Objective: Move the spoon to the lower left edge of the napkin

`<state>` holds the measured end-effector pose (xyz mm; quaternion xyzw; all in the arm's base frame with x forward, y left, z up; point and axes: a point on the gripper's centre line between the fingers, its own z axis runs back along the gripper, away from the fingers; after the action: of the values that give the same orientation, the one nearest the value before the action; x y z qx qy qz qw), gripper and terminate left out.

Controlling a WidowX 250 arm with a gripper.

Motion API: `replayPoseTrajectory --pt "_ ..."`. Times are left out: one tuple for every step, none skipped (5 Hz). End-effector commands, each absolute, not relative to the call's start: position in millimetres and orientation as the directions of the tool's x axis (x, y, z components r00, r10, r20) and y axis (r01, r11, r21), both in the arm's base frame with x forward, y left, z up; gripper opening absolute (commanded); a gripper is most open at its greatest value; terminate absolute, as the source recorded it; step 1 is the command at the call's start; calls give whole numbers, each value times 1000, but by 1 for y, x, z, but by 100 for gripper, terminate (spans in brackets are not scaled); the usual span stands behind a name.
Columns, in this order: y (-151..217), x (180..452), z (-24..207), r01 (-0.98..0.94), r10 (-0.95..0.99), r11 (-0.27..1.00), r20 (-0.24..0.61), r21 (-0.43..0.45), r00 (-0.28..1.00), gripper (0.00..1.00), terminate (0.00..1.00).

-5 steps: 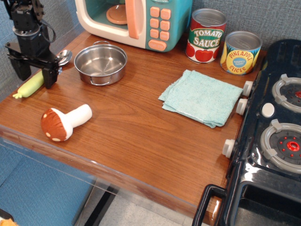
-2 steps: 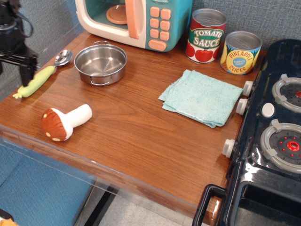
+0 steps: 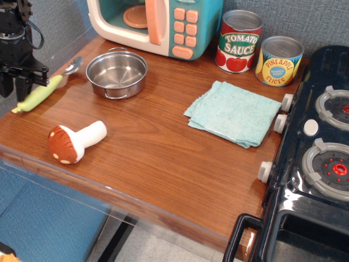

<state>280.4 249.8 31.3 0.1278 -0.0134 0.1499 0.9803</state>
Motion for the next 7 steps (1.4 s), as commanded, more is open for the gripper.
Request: replayPoseTrajectory --pt "251 277 59 -309 290 920 115 240 950 100 0" --pt "251 277 60 -317 292 921 138 225 947 100 0" --pt "249 283 57 -316 296 920 115 232 948 100 0" --pt "249 287 65 -332 311 915 122 229 943 100 0" --pt "250 289 77 -351 327 907 137 232 935 100 0" --pt "246 292 77 -356 333 904 132 238 934 100 0" --pt "237 299 56 -346 336 906 82 245 938 100 0"
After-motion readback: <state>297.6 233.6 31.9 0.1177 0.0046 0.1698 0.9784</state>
